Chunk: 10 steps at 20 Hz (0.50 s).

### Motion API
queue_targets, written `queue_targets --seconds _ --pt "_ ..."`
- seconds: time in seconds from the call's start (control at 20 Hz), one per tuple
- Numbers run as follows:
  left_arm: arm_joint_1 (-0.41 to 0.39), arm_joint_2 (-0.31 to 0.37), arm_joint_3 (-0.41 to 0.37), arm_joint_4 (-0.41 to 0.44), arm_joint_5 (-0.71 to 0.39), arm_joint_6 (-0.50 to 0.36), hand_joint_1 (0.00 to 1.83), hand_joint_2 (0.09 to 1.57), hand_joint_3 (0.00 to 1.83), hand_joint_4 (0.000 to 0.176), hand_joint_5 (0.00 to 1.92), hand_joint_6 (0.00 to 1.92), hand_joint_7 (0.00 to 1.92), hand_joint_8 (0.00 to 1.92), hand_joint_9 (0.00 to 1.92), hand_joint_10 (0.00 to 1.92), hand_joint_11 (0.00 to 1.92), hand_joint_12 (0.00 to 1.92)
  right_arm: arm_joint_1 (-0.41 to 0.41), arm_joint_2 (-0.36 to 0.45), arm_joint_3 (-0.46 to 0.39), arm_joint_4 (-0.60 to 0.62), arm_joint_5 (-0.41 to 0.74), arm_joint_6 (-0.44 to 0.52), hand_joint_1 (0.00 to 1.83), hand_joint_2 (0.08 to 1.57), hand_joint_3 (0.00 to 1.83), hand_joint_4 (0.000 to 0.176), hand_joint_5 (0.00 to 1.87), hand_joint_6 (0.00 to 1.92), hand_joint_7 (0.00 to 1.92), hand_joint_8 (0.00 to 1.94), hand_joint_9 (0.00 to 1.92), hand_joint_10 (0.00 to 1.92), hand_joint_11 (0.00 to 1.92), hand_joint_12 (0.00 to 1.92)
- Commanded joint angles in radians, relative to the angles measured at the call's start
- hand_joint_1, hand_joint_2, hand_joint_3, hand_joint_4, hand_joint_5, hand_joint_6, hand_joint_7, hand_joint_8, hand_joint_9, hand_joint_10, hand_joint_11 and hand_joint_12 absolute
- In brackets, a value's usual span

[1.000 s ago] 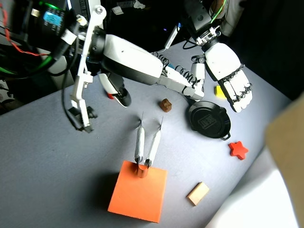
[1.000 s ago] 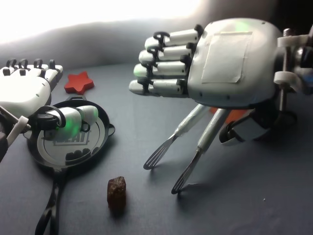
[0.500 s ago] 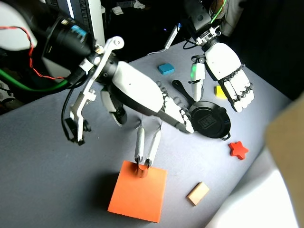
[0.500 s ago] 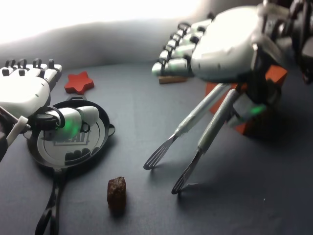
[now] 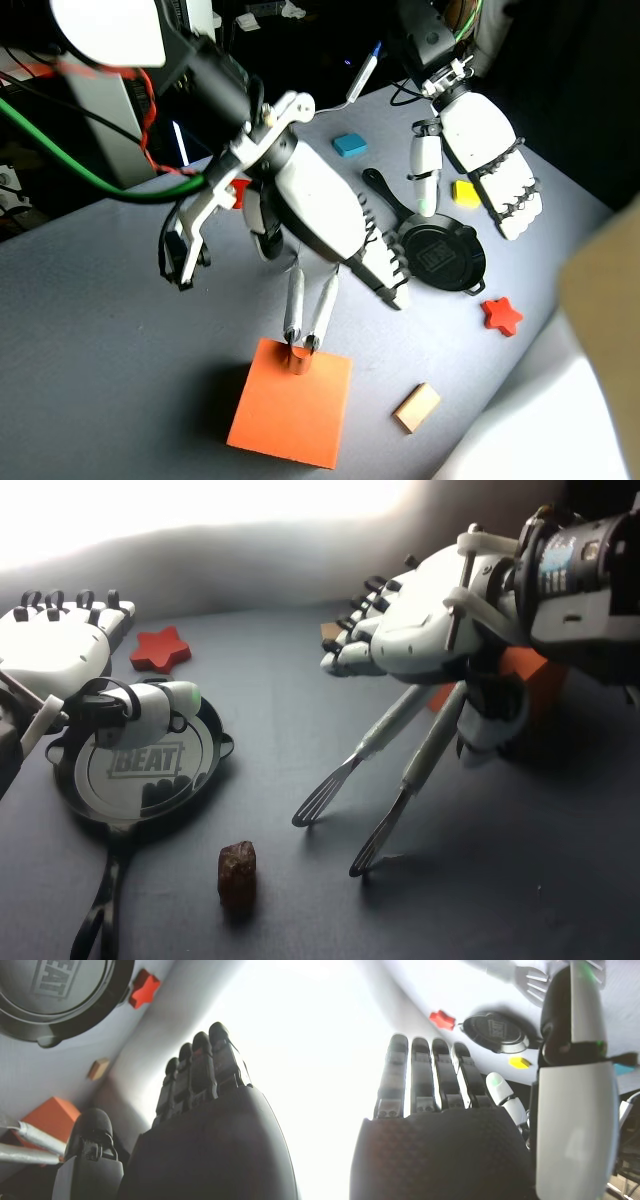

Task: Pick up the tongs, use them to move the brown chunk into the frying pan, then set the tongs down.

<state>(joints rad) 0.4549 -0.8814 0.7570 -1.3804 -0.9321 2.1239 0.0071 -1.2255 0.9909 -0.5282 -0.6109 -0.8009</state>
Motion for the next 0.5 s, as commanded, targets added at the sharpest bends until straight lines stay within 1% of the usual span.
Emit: queue_targets --seconds 0.0,0.1,0.15,0.2,0.4,0.45 --pt "-0.007 0.008 -0.001 0.057 -0.063 0.000 0.00 1.26 0.00 0.000 0.03 0.01 0.05 0.00 0.03 0.01 0.00 0.08 0.002 -0.006 0.012 -0.039 0.075 -0.009 1.08 0.85 0.00 0.000 0.00 0.00 0.00 0.00 0.00 0.00 0.00 0.00" --pt "-0.010 0.008 -0.001 0.057 -0.069 0.000 0.00 1.26 0.00 0.000 0.03 0.00 0.04 0.00 0.03 0.00 0.00 0.10 -0.004 -0.022 0.035 -0.036 0.074 -0.019 1.08 0.85 0.00 0.000 0.00 0.00 0.00 0.00 0.00 0.00 0.00 0.00" --pt "-0.010 0.008 0.000 0.057 -0.069 0.000 0.00 1.25 0.00 0.000 0.03 0.00 0.04 0.00 0.03 0.00 0.00 0.10 -0.006 -0.025 0.042 -0.014 0.074 -0.048 1.07 0.84 0.00 0.000 0.00 0.00 0.00 0.00 0.00 0.00 0.00 0.00" --pt "-0.010 0.008 0.001 0.057 -0.069 0.000 0.00 1.25 0.00 0.000 0.01 0.00 0.03 0.00 0.02 0.00 0.00 0.04 -0.009 -0.027 0.046 -0.010 0.074 -0.066 1.07 0.85 0.00 0.000 0.00 0.00 0.00 0.00 0.00 0.00 0.00 0.00" --pt "-0.010 0.008 0.003 0.057 -0.069 -0.001 0.00 1.26 0.00 0.000 0.01 0.00 0.04 0.00 0.03 0.01 0.00 0.04 -0.017 -0.026 0.050 -0.009 0.063 -0.074 1.08 0.85 0.00 0.000 0.00 0.00 0.00 0.00 0.00 0.00 0.00 0.00" --pt "-0.010 0.008 0.003 0.055 -0.069 -0.004 0.00 1.26 0.00 0.000 0.02 0.00 0.04 0.00 0.03 0.00 0.00 0.11 -0.020 -0.023 0.049 -0.009 0.065 -0.074 1.08 0.85 0.00 0.000 0.00 0.00 0.00 0.00 0.00 0.00 0.00 0.00"
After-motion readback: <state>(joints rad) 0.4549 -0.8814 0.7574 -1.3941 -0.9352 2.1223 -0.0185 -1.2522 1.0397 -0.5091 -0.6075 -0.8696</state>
